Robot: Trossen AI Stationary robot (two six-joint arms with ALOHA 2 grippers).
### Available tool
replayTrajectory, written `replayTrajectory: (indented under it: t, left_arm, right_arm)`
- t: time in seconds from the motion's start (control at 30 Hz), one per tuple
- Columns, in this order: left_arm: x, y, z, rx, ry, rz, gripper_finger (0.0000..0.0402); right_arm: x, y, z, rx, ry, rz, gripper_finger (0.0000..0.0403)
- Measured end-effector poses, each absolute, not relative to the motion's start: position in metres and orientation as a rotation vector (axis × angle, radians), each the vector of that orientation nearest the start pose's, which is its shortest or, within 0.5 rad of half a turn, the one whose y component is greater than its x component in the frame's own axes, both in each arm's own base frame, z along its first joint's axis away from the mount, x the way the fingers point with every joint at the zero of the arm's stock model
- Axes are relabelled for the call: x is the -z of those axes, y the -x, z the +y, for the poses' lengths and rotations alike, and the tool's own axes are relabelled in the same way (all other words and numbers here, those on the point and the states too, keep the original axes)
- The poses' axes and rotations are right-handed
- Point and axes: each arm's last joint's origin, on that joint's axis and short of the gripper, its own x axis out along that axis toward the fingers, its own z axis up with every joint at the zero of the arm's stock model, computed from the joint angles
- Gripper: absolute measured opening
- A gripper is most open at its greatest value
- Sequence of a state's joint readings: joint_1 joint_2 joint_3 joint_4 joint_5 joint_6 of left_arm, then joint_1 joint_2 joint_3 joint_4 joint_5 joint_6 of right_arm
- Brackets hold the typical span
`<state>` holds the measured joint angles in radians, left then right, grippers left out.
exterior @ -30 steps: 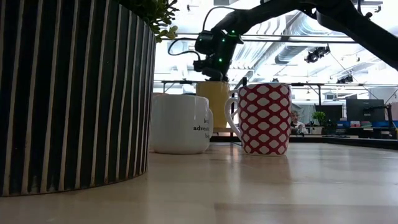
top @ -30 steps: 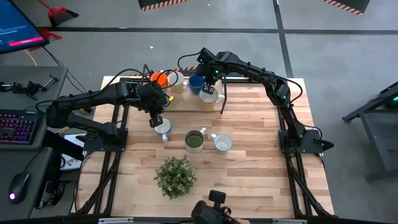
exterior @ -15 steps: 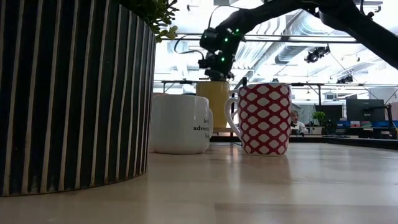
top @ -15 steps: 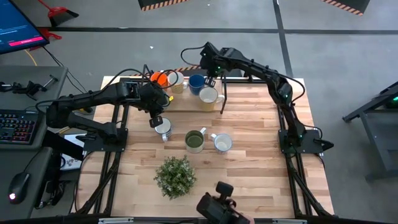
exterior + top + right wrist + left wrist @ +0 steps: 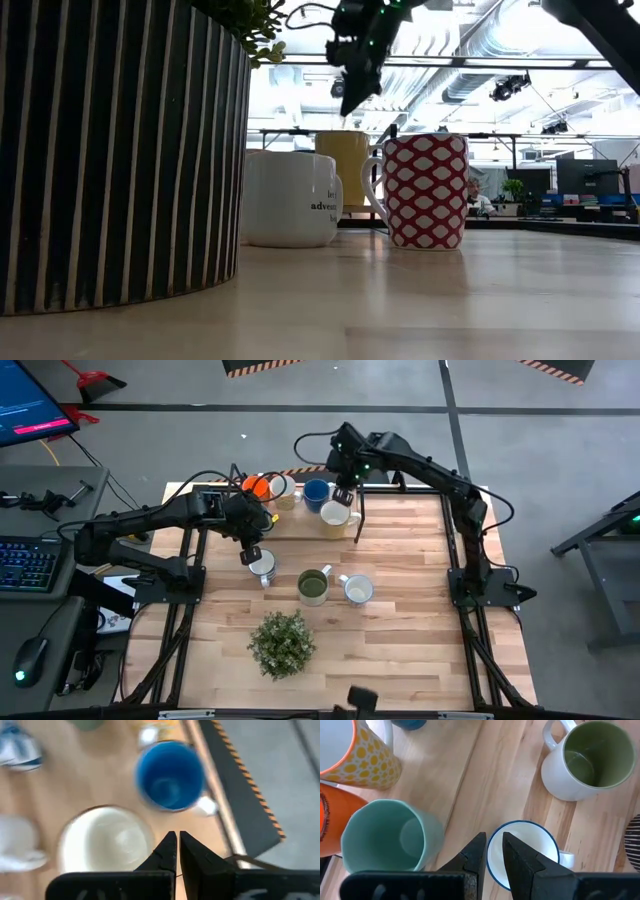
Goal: Place coffee mugs
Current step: Adjust the colored mugs on the shelf
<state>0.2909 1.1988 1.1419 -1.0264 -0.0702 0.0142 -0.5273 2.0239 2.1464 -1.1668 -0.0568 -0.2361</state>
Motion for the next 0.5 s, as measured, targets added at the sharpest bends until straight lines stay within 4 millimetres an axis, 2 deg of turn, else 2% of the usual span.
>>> replayTrajectory:
  t: [0.3, 0.5]
  left_arm:
    - [-0.310, -0.207, 0.065, -0.327, 0.079, 1.090, 0.0053]
    - [-0.310, -0.207, 0.065, -0.325, 0.075, 1.090, 0.0053]
  right_arm:
    - [-0.345, -0.385, -0.152, 0.145, -0.062, 1.094, 0.0000]
    - [-0.344, -0.395, -0.128, 0.107, -0.051, 1.095, 0.0000]
